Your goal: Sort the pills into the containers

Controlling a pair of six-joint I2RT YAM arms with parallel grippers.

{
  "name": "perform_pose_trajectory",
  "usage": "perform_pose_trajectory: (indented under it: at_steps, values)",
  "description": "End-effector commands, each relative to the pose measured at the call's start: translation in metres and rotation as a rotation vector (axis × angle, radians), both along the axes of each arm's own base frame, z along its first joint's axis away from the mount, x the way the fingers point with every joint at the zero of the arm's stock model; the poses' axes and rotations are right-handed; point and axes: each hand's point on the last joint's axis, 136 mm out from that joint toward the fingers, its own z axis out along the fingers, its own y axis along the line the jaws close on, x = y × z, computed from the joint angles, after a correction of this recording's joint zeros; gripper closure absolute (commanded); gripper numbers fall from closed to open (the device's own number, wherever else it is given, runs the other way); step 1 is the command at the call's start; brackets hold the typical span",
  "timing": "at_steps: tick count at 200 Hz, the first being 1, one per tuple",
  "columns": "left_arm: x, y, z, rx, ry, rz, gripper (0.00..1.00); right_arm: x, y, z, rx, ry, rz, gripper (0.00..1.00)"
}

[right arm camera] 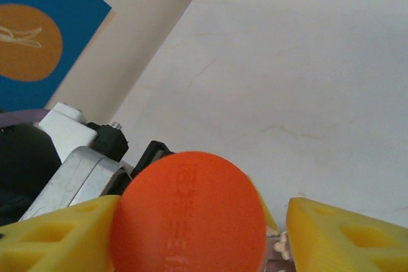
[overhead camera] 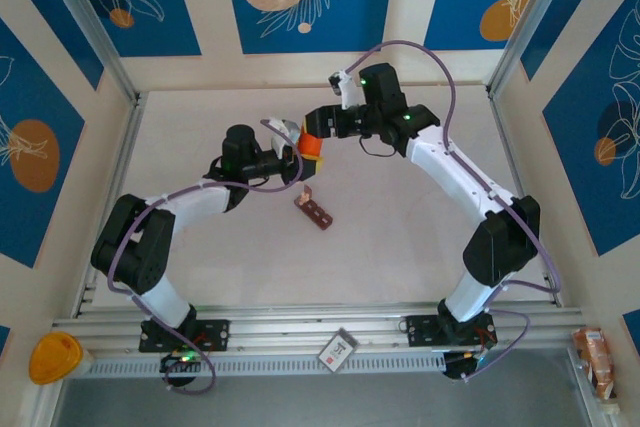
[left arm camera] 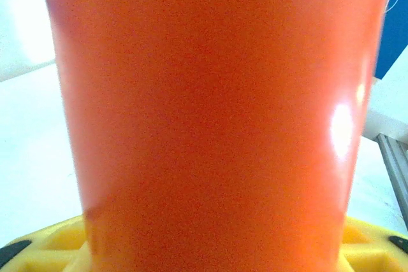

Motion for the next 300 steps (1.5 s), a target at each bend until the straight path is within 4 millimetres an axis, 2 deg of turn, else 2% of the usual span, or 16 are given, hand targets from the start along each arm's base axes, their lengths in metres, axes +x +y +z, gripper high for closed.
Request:
perform_pose_trajectory:
  at_steps: [1, 42, 65, 85, 128, 164, 237, 283, 300]
  values:
    - [0.001, -0.003, 0.041, -0.063, -0.15, -0.015, 1.0, -0.015, -0.02, 0.025, 0.043, -0.001, 0.005, 0.22]
    - [-0.004, -0.007, 0.041, -0.064, -0.139, -0.06, 1.0, -0.034, -0.04, 0.057, 0.085, -0.131, 0.06, 0.16]
    - [-0.01, -0.008, 0.042, -0.061, -0.135, -0.096, 1.0, -0.036, -0.047, 0.061, 0.085, -0.17, 0.119, 0.17]
    - [-0.018, -0.01, 0.046, -0.062, -0.127, -0.139, 1.0, -0.038, -0.044, 0.06, 0.072, -0.188, 0.217, 0.17]
    - [-0.032, -0.013, 0.047, -0.049, -0.082, -0.227, 1.0, -0.035, -0.028, 0.055, -0.02, -0.148, 0.35, 0.18]
    - [-0.036, -0.013, 0.046, -0.039, -0.062, -0.249, 1.0, -0.038, -0.014, 0.049, -0.061, -0.131, 0.409, 0.21]
    - [-0.037, -0.013, 0.046, -0.037, -0.053, -0.263, 1.0, -0.04, -0.005, 0.03, -0.091, -0.092, 0.431, 0.29]
    - [-0.038, -0.013, 0.048, -0.038, -0.057, -0.262, 1.0, -0.04, -0.004, 0.022, -0.101, -0.071, 0.424, 0.5]
    - [-0.038, -0.013, 0.05, -0.038, -0.058, -0.26, 1.0, -0.041, -0.003, 0.018, -0.107, -0.064, 0.422, 0.53]
